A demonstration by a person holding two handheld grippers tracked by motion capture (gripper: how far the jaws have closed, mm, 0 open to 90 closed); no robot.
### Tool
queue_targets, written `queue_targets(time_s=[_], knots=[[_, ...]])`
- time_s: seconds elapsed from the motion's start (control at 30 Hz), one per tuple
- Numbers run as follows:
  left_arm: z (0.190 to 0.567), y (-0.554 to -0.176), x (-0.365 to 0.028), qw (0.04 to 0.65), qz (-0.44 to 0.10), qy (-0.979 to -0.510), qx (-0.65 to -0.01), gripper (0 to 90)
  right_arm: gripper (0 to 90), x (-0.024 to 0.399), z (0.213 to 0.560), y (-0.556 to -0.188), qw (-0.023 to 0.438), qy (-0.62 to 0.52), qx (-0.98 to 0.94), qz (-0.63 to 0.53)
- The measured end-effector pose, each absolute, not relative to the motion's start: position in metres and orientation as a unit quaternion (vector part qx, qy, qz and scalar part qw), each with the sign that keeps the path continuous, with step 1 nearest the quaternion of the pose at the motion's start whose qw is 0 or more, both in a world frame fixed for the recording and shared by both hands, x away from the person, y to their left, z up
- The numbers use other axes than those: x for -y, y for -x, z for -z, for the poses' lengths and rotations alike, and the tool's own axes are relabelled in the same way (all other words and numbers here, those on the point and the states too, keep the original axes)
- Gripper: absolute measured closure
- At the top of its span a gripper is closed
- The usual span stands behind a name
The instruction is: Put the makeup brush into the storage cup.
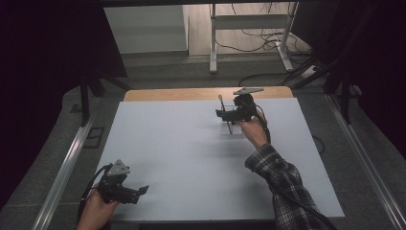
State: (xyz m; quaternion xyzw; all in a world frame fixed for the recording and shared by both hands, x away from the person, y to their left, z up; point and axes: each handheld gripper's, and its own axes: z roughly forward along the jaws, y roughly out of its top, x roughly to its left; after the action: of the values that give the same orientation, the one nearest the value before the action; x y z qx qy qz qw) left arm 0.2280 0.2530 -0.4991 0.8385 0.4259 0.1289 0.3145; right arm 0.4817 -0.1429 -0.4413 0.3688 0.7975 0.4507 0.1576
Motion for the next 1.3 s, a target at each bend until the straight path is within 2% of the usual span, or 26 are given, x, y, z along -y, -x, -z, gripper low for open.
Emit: queue_targets(time_s=[1.3], knots=[[0.499,-0.227,-0.253,0.313,-0.130,-0.840,-0.425,0.0,1.3,0.146,0.443,-0.451,0.134,-0.339,-0.827,-0.428]])
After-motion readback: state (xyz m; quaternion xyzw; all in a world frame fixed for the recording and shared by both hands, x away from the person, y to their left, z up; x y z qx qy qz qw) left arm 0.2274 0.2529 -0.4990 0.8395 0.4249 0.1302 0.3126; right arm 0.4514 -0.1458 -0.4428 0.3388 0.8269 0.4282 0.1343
